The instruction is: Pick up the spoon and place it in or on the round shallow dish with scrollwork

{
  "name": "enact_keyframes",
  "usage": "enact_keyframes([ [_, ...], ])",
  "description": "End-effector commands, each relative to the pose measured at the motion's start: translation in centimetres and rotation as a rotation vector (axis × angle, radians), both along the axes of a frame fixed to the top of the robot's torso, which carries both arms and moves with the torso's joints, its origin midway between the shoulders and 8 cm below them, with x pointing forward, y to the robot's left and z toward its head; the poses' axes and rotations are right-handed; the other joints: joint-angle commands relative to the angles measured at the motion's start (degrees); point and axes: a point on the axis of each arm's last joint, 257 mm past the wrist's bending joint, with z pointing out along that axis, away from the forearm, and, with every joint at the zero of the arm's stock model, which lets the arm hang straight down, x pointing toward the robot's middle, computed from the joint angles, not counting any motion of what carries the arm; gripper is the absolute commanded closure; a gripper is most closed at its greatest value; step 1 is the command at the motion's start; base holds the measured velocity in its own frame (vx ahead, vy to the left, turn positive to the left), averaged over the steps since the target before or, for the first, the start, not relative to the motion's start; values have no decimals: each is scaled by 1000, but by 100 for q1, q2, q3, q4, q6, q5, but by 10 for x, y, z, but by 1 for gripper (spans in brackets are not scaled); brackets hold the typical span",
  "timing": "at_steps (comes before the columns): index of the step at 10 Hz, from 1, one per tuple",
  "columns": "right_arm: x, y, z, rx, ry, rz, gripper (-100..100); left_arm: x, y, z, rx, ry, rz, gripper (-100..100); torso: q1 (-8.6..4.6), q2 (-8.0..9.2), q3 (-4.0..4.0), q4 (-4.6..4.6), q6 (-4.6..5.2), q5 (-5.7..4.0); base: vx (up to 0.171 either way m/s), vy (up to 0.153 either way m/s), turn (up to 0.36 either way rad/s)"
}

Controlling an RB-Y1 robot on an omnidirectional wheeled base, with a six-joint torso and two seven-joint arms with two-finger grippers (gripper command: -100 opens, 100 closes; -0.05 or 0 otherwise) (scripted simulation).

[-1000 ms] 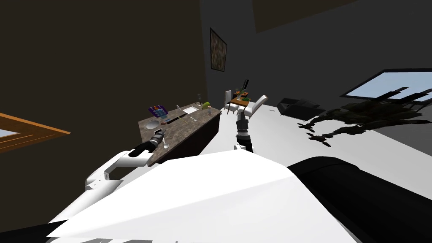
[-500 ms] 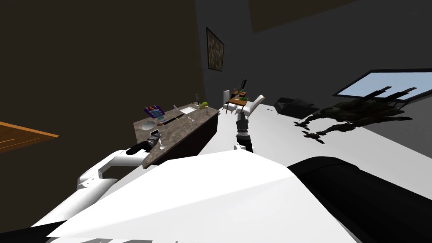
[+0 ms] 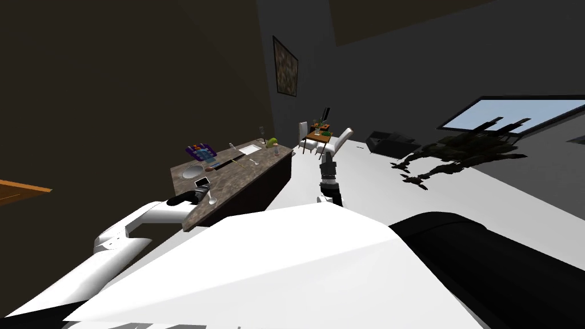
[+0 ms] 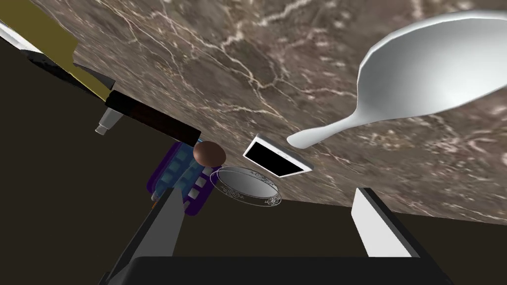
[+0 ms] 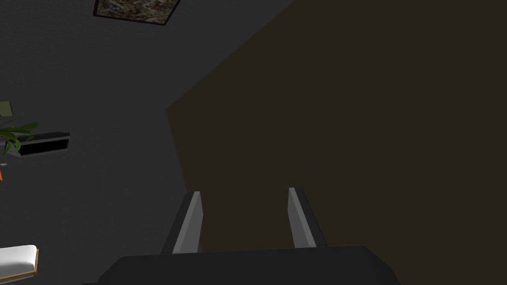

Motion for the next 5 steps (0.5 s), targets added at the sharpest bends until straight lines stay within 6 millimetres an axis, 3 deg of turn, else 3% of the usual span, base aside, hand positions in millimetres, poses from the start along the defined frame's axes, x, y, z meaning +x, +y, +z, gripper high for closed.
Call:
enact_keyframes([
  [1, 0, 0, 0, 0, 0, 0, 0, -11, 20, -7, 20, 62, 37, -100, 0, 0, 0, 0, 0, 0, -21, -100, -62],
  [5, 0, 0, 0, 0, 0, 0, 0, -36, 48, -23, 35, 180, 98, -100, 7, 4, 2, 1, 0, 1, -27, -80, -61],
])
